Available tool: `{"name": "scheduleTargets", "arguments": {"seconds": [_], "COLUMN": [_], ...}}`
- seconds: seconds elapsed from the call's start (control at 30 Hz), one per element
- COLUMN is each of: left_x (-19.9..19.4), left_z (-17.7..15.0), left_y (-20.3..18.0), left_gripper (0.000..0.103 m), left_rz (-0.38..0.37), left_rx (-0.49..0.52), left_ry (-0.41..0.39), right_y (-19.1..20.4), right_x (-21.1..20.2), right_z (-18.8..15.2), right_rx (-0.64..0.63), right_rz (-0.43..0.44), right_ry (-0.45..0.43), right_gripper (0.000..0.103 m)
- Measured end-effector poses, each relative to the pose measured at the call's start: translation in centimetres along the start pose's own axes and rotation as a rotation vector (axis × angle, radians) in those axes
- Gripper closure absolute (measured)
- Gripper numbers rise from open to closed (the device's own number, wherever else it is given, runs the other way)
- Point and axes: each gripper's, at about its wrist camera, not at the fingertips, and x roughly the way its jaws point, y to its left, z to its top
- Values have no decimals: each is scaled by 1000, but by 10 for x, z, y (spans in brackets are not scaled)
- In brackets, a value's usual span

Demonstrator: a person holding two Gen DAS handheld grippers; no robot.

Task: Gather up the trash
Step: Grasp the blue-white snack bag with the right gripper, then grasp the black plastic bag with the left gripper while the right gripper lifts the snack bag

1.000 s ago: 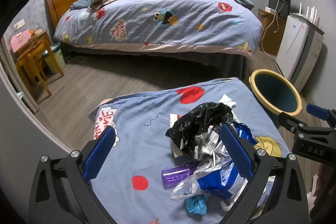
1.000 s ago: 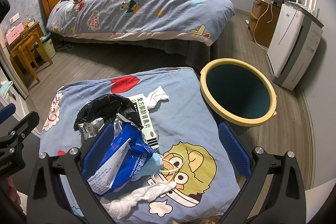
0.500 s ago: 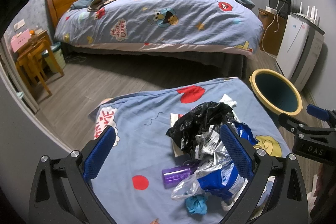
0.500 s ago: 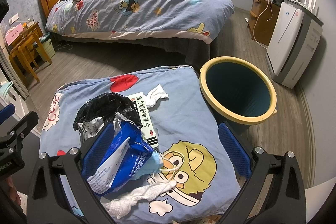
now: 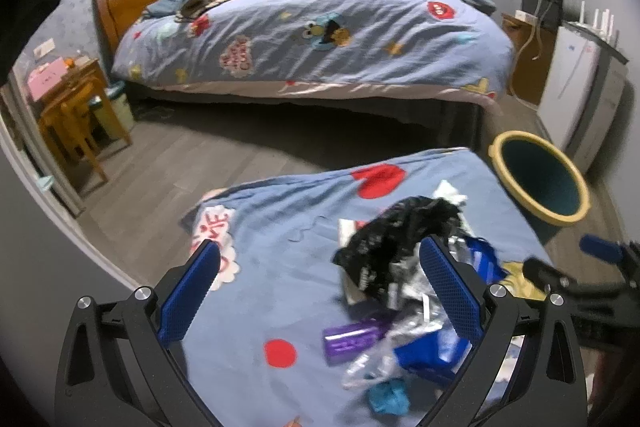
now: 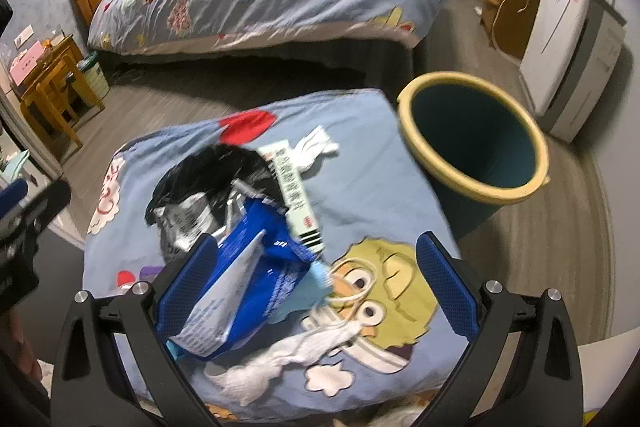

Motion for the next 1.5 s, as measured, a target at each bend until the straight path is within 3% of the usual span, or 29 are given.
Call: {"name": "scheduleTargets", "arguments": {"seconds": [0.2, 0.27, 0.37, 0.43, 0.53, 0.83, 1.13, 1.17, 1.3, 1.43, 1.5], "left_x": [19, 25, 35, 42, 51, 67, 86, 88, 98, 108, 112], "left_z": [8, 8, 9, 9, 10, 14, 14, 14, 10, 4, 3], "left_y": [18, 21, 25, 25, 19, -16, -63, -67, -82, -89, -88], "left_gripper": [4, 4, 4, 4, 4, 4, 7, 9, 33, 52, 77], "left_rz": [35, 40, 28, 28, 18, -101, -182, -195, -214, -189, -187], "left_rx": [-38, -45, -61, -62, -46, 18, 143, 155, 209, 249, 252], "left_ry": [32, 47, 68, 80, 98, 119, 154, 157, 197, 227, 238], "right_y": [15, 16, 14, 12, 9, -31, -64, -67, -71, -61, -58], "right_x": [31, 46, 59, 60, 50, 30, 5, 1, -9, -6, -5], "right_z": [-8, -12, -16, -16, -13, -1, 46, 53, 74, 78, 77], "right_rx": [57, 85, 121, 133, 163, 289, 259, 243, 182, 139, 118], "right_rz": [122, 126, 124, 131, 138, 143, 103, 97, 87, 110, 109], "right_ry": [89, 141, 194, 206, 205, 174, 45, 28, -26, -29, -28], "right_gripper": [6, 12, 34, 64, 85, 89, 92, 92, 92, 92, 92]}}
